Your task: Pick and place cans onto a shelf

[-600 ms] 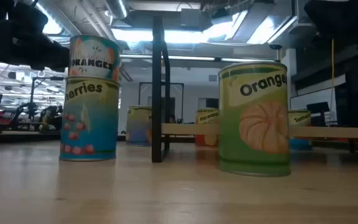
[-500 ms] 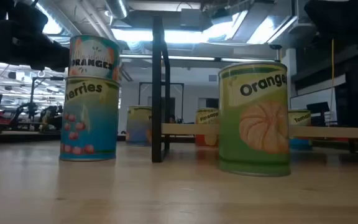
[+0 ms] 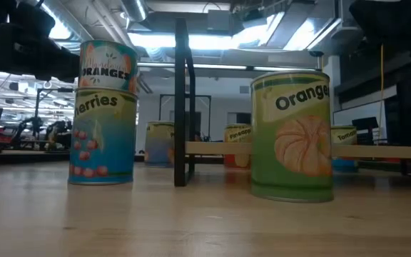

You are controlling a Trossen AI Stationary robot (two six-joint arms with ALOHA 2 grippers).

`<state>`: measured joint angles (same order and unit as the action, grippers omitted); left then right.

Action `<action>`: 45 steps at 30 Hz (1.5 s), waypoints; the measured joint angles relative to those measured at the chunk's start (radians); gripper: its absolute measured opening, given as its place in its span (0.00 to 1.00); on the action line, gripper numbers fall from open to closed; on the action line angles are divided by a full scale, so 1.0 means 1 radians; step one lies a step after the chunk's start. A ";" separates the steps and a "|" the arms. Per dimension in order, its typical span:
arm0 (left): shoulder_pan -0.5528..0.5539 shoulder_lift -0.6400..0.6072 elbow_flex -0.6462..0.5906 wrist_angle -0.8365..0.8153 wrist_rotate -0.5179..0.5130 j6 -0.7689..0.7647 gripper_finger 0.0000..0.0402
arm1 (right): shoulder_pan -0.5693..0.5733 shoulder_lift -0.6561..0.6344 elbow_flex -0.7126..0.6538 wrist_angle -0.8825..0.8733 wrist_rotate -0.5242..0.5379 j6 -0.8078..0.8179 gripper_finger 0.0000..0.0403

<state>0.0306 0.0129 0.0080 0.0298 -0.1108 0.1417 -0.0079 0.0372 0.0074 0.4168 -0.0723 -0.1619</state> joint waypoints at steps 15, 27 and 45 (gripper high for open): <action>0.000 0.000 0.000 0.000 0.000 0.000 0.20 | 0.000 0.000 0.000 0.000 0.000 0.000 0.11; 0.000 0.000 0.000 0.000 0.000 0.000 0.20 | 0.000 0.000 0.000 0.000 0.000 0.000 0.11; 0.000 0.000 0.000 0.007 0.000 0.026 0.20 | 0.000 0.000 0.000 0.000 0.000 0.000 0.11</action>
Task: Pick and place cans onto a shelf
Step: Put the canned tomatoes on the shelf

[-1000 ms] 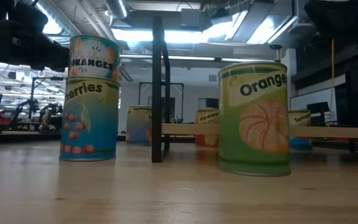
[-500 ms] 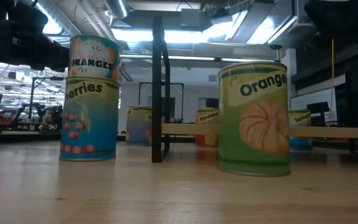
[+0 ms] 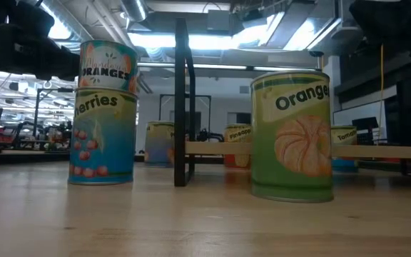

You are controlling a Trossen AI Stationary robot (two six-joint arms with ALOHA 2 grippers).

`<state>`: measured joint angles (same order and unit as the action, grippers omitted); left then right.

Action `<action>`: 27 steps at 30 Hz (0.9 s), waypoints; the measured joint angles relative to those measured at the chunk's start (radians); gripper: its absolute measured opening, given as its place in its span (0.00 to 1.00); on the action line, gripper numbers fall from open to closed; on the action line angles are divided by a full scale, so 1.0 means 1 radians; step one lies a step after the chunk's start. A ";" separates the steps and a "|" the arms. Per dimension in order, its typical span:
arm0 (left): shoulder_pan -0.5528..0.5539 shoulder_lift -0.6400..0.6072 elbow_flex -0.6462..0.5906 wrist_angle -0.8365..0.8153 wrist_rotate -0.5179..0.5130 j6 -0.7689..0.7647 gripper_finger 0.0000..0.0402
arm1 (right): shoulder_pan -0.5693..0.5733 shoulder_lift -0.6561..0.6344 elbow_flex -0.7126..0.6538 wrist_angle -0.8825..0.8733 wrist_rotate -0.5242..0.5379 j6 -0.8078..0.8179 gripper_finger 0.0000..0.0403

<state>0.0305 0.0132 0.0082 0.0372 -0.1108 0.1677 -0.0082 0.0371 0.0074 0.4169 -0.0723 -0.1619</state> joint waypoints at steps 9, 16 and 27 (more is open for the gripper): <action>0.000 0.000 0.000 0.000 0.000 0.000 0.20 | -0.001 0.000 0.000 0.007 0.002 -0.106 0.11; 0.000 0.000 0.000 0.000 0.000 0.000 0.20 | -0.001 0.000 0.000 0.007 0.001 -0.106 0.11; 0.000 0.000 0.000 0.000 0.000 0.000 0.20 | -0.001 0.000 0.000 0.021 0.028 0.016 0.15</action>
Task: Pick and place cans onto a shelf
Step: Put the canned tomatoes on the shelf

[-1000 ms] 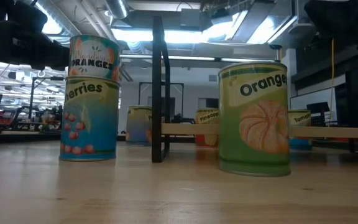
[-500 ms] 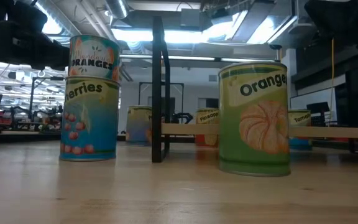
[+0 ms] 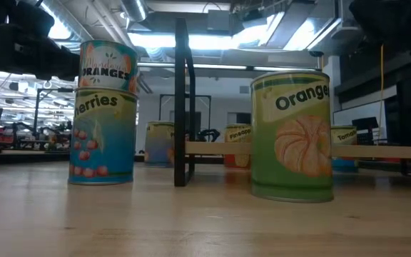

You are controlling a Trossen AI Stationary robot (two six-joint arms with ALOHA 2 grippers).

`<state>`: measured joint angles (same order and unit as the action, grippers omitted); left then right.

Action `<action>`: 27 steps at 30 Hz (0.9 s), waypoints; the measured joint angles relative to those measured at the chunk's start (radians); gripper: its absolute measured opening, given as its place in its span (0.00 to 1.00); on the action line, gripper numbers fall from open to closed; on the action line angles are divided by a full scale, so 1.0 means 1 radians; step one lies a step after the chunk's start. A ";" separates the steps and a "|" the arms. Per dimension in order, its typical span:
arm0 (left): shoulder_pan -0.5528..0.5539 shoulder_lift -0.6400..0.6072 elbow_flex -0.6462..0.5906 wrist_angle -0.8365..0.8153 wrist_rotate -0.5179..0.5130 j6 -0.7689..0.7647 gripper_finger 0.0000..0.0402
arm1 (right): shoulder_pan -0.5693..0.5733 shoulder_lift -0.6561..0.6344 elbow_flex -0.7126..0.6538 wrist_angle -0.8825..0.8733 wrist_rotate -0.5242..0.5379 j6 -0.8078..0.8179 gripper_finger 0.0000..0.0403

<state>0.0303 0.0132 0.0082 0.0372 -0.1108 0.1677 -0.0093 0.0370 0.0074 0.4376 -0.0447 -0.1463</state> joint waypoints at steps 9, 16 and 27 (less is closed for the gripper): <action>0.000 0.000 0.000 0.000 0.000 0.001 0.20 | 0.000 0.001 0.029 0.005 0.123 0.154 0.41; 0.000 0.000 0.000 0.000 0.000 0.001 0.20 | 0.000 0.029 0.171 -0.134 0.212 0.188 0.57; 0.000 0.000 0.000 0.001 0.000 0.001 0.20 | -0.044 0.302 0.541 -0.664 0.593 0.223 0.57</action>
<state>0.0304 0.0132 0.0081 0.0380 -0.1108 0.1688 -0.0530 0.3391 0.5487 -0.2261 0.5483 0.0765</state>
